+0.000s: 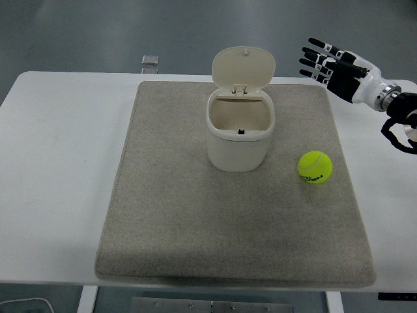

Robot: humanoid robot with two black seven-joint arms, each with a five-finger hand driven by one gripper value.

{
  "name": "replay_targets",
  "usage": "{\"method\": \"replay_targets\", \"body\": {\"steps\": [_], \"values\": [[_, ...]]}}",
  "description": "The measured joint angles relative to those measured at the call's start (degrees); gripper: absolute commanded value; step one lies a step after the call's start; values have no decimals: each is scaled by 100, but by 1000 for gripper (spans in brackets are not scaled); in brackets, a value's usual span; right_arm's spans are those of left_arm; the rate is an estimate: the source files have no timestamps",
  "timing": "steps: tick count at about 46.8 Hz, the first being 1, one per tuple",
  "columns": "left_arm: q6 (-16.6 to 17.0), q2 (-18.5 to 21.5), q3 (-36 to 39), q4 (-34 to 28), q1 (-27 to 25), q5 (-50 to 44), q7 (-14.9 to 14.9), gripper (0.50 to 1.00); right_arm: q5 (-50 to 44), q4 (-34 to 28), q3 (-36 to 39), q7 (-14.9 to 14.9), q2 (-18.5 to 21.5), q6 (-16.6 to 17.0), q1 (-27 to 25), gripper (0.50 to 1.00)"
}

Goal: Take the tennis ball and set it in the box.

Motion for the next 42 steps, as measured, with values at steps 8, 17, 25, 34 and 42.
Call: {"method": "replay_targets", "body": {"steps": [8, 17, 25, 34, 42], "values": [[1, 0, 0, -7, -1, -2, 1, 992, 87, 0, 5, 1, 14, 17, 11, 913], [2, 0, 0, -24, -34, -2, 0, 992, 104, -4, 5, -3, 107, -71, 10, 913], [2, 0, 0, -21, -49, -2, 0, 992, 101, -9, -2, 5, 188, -249, 19, 913], [2, 0, 0, -23, -50, -2, 0, 992, 10, -9, -7, 5, 204, -216, -3, 913], [2, 0, 0, -18, -50, -2, 0, 992, 21, 1, 20, 13, 197, -180, 41, 913]]}}
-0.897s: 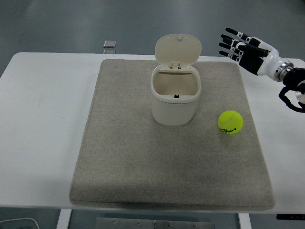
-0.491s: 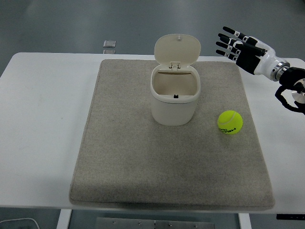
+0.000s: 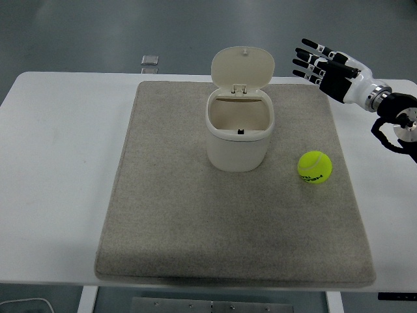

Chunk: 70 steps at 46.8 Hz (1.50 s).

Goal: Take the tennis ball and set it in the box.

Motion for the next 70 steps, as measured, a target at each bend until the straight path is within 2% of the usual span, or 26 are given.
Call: {"method": "replay_targets", "body": {"steps": [14, 22, 34, 49, 59, 70], "values": [[0, 0, 0, 1, 1, 0, 0, 992, -81, 37, -58, -10, -22, 233, 92, 913], [0, 0, 0, 1, 1, 0, 0, 992, -781, 38, -45, -17, -120, 328, 108, 913], [0, 0, 0, 1, 1, 0, 0, 992, -1785, 110, -56, -17, -485, 505, 135, 913], [0, 0, 0, 1, 0, 0, 0, 992, -3021, 440, -47, 6, -1104, 974, 123, 913], [0, 0, 0, 1, 0, 0, 0, 992, -3771, 536, -80, 346, -1323, 1143, 65, 913], [0, 0, 0, 1, 0, 0, 0, 992, -4778, 1075, -109, 1015, -1717, 1349, -52, 913]]}}
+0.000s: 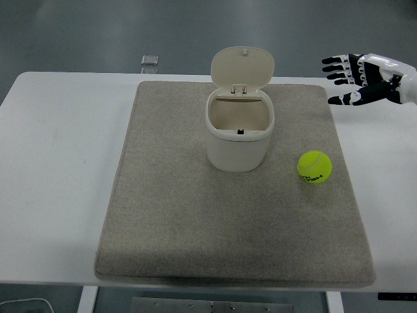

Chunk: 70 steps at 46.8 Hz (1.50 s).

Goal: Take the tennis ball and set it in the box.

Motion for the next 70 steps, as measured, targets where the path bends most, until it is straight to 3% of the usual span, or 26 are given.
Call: {"method": "replay_targets", "body": {"steps": [10, 26, 35, 44, 70], "values": [[0, 0, 0, 0, 0, 0, 0, 992, -1135, 383, -10, 520, -264, 9, -293, 913], [0, 0, 0, 0, 1, 0, 0, 992, -1982, 1241, -250, 1111, -759, -56, -637, 911], [0, 0, 0, 0, 1, 0, 0, 992, -2219, 1457, -256, 1174, -787, -142, -911, 911], [0, 0, 0, 0, 1, 0, 0, 992, -2499, 1475, -265, 1199, -680, -672, -1180, 909], [0, 0, 0, 0, 2, 0, 0, 992, -2664, 1433, -720, 1306, -551, -1305, -1281, 895]]}}
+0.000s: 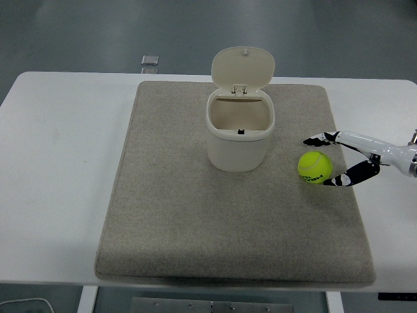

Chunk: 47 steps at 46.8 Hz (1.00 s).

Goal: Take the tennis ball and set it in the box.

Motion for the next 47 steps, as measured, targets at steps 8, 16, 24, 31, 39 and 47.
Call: {"method": "replay_targets", "body": {"steps": [8, 16, 24, 31, 39, 47], "values": [[0, 0, 0, 0, 0, 0, 0, 992, -92, -12, -24, 0, 68, -72, -14, 828], [0, 0, 0, 0, -1, 0, 0, 992, -115, -26, -53, 9, 150, -86, -21, 758], [0, 0, 0, 0, -1, 0, 0, 992, -189, -65, -77, 10, 157, -95, -22, 713], [0, 0, 0, 0, -1, 0, 0, 992, -189, -85, -64, 28, 157, -95, -22, 531], [0, 0, 0, 0, -2, 0, 0, 992, -96, -86, 60, 359, 77, -95, 56, 500], [0, 0, 0, 0, -1, 0, 0, 992, -43, -32, 404, 875, 35, -53, 89, 500]]}}
